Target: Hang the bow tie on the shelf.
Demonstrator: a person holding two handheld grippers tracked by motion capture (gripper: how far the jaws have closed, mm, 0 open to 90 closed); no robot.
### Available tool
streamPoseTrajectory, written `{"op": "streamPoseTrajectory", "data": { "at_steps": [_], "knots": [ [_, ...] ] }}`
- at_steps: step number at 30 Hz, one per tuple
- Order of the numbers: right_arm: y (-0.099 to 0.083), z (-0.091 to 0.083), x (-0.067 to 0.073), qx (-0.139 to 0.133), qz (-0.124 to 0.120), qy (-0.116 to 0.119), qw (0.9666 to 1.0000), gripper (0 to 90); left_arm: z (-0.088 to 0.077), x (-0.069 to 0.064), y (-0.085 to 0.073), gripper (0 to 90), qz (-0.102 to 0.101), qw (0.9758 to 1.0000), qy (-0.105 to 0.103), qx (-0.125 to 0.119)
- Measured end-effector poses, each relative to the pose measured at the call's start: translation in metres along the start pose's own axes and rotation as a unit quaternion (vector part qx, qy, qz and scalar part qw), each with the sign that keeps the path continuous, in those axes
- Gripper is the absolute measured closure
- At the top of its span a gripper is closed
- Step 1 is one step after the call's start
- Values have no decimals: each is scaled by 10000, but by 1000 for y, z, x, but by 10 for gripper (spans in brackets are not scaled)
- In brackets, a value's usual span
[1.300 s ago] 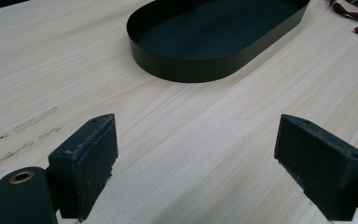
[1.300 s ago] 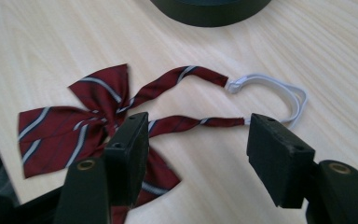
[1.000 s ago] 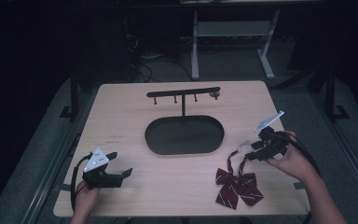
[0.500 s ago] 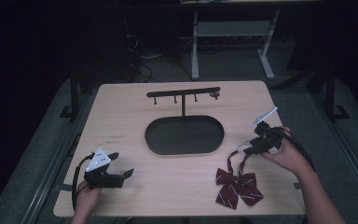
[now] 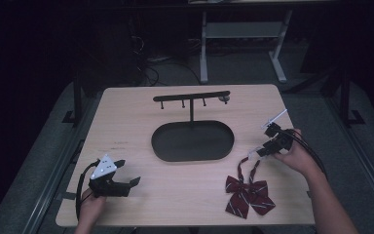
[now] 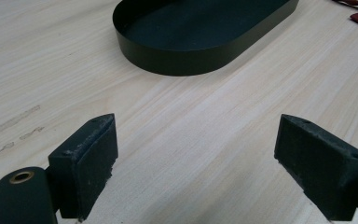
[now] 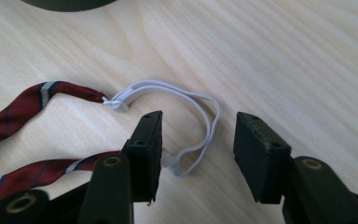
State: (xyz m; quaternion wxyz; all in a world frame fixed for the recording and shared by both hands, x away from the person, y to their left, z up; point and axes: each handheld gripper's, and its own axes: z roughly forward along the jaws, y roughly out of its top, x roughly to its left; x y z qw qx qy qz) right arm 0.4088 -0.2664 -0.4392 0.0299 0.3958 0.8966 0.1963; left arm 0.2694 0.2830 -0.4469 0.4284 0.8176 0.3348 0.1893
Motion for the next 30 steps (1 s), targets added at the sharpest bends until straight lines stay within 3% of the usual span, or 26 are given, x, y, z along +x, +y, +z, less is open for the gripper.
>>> {"op": "streamPoseTrajectory", "data": {
  "at_steps": [8, 16, 17, 24, 30],
  "knots": [
    [1, 5, 3, 90, -248, -174, 9995, 708, 1, 0, 0, 130, 6, 10000, -8, 24],
    [2, 8, 4, 174, -353, -226, 9990, 809, 2, 0, 0, 130, 8, 10000, -25, 50],
    [2, 8, 4, 194, -375, -212, 9989, 850, 2, 0, -1, 130, -1, 10000, -27, 56],
    [0, 4, 6, 269, -354, -53, 9990, 876, 2, 0, -1, 130, 0, 10000, -32, 71],
    [-2, -7, 13, 133, -400, 200, 9989, 882, 3, -1, -1, 130, -1, 10000, -41, 78]
  ]
}}
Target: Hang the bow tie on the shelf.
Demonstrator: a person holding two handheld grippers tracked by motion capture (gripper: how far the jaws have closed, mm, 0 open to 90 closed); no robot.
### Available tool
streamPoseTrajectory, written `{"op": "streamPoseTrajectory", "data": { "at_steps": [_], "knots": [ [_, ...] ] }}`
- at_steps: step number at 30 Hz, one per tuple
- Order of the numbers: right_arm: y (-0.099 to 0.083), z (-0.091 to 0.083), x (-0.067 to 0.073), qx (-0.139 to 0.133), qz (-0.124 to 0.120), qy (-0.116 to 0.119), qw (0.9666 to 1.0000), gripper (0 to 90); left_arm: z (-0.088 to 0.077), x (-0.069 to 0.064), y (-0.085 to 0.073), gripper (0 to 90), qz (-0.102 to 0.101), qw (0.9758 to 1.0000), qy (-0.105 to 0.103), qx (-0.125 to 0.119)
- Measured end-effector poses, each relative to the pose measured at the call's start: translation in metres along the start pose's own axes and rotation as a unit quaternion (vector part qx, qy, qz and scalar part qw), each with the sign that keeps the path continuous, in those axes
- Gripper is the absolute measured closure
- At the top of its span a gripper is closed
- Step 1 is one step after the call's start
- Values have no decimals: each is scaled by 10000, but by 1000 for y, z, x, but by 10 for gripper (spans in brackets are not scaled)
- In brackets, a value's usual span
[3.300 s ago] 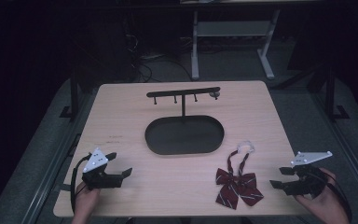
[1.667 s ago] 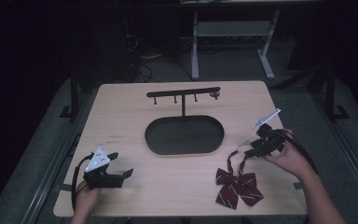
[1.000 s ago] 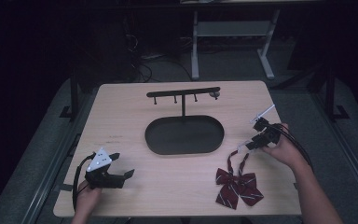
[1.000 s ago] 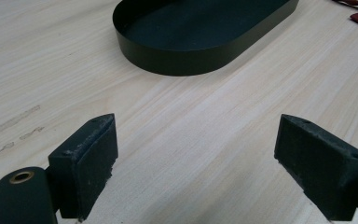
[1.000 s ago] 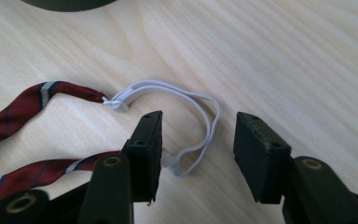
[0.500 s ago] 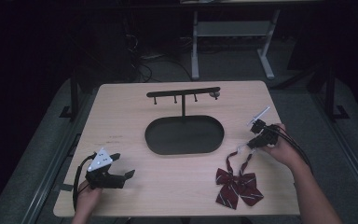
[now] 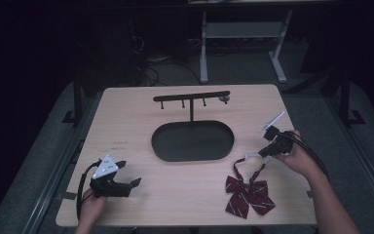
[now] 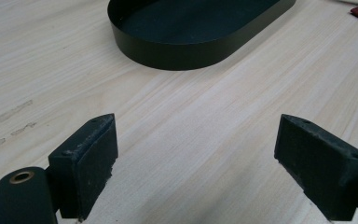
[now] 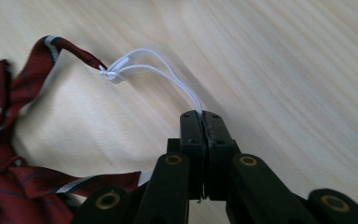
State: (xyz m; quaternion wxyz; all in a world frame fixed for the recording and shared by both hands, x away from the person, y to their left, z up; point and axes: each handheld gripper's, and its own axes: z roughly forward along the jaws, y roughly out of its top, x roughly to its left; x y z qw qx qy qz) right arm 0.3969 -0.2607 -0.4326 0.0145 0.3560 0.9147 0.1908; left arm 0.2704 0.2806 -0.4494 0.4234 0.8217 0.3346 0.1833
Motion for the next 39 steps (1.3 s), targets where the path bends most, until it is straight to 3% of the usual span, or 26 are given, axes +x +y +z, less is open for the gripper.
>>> {"op": "streamPoseTrajectory", "data": {
  "at_steps": [6, 16, 23, 39],
  "knots": [
    [5, -11, 11, -20, -151, 128, 9998, 883, 0, -1, 0, 130, 18, 10000, 4, 28],
    [24, -40, 33, -297, -448, 329, 9980, 885, 0, -1, 0, 130, 20, 10000, 4, 15],
    [35, -57, 46, -383, -689, 313, 9964, 885, 0, -1, 1, 130, 50, 10000, 12, 8],
    [48, -84, 62, -515, -956, 263, 9937, 885, 1, -1, 0, 130, 51, 10000, -1, -10]
  ]
}}
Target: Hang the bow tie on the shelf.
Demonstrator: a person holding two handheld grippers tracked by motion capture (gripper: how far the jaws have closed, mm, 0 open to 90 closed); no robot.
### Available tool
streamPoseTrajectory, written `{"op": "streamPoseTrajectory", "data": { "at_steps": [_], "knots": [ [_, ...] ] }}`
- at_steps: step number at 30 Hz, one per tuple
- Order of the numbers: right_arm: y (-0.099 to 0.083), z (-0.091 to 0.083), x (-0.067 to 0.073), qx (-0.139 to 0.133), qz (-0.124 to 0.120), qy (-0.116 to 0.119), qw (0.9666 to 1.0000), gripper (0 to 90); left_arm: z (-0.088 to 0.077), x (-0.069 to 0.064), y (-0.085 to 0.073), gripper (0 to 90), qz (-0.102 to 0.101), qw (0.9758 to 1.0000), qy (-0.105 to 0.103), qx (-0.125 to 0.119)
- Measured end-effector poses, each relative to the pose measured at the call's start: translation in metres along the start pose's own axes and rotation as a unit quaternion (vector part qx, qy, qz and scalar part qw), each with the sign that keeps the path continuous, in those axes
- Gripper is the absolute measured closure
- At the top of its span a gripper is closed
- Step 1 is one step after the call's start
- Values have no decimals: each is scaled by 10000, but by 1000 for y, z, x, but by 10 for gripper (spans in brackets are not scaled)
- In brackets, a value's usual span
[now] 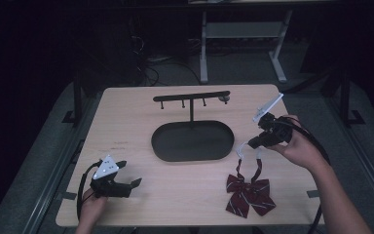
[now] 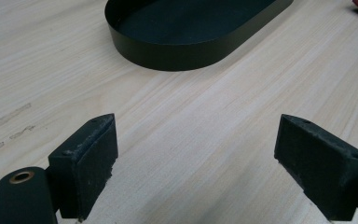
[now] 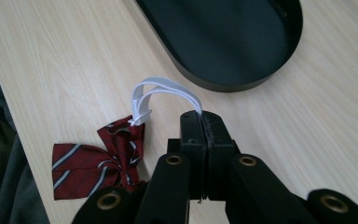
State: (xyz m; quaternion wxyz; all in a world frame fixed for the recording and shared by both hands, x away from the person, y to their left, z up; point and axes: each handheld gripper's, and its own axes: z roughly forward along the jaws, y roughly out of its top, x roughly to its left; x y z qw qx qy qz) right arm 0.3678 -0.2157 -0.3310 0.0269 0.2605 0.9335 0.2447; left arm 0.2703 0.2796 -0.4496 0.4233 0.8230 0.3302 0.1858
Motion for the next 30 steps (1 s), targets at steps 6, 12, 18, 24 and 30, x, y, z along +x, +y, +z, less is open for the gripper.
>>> {"op": "streamPoseTrajectory", "data": {
  "at_steps": [6, 12, 18, 24, 30],
  "knots": [
    [10, -11, 6, -71, -85, -32, 9999, 885, 1, 1, 0, 130, 19, 10000, -1, -5],
    [21, -18, 10, -41, -211, -90, 9997, 885, 1, 1, 0, 130, 9, 10000, -5, -16],
    [32, -22, 15, -35, -323, -125, 9994, 885, 0, 1, 0, 130, 15, 10000, 10, -17],
    [43, -25, 15, -44, -362, -108, 9993, 885, 0, 1, 0, 130, -5, 10000, 18, -33],
    [57, -26, 15, -29, -397, -105, 9992, 885, -1, 1, 1, 130, 45, 10000, 13, 14]
  ]
}}
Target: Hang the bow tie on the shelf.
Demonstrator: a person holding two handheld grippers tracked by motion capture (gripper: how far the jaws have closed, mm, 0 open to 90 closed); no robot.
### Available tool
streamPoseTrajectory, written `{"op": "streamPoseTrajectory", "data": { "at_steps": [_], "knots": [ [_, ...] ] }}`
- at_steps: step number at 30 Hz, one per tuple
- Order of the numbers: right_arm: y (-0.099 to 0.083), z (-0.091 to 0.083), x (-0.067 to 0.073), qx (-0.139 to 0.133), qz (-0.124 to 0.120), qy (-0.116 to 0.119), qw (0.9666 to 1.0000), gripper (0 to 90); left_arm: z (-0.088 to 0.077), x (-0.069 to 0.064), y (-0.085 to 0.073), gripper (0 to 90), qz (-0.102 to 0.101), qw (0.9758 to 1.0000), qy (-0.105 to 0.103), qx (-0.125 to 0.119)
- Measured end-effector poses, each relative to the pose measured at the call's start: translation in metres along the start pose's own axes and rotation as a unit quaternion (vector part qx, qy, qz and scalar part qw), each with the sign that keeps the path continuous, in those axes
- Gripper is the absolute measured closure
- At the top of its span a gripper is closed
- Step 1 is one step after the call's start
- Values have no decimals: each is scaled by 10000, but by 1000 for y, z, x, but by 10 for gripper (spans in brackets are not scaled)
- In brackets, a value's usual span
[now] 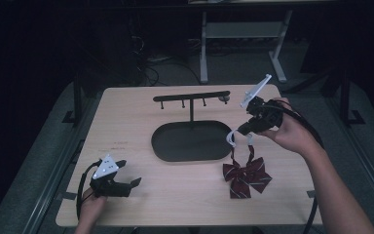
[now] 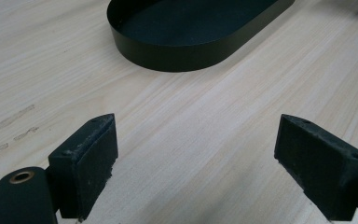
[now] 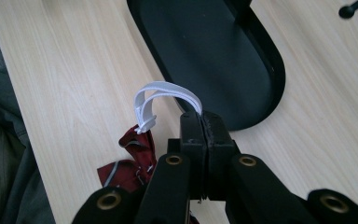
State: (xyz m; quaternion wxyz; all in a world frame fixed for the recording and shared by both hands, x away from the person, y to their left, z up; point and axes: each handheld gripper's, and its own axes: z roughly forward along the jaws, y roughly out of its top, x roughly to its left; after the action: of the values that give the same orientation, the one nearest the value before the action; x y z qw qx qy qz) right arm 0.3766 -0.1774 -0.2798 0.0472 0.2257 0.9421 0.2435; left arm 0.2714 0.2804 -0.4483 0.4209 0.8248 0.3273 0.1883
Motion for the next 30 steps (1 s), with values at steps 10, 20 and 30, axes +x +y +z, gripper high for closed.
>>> {"op": "streamPoseTrajectory", "data": {
  "at_steps": [10, 20, 30],
  "knots": [
    [15, -2, -1, 11, -95, 15, 10000, 885, 1, 0, 1, 130, -44, 10000, -5, -3],
    [31, -6, -5, -37, -145, 37, 9999, 886, 3, 0, 2, 130, -42, 10000, 6, -24],
    [46, -5, -14, -45, -120, 62, 9999, 886, 2, 1, 2, 130, -29, 10000, 12, -56]
  ]
}}
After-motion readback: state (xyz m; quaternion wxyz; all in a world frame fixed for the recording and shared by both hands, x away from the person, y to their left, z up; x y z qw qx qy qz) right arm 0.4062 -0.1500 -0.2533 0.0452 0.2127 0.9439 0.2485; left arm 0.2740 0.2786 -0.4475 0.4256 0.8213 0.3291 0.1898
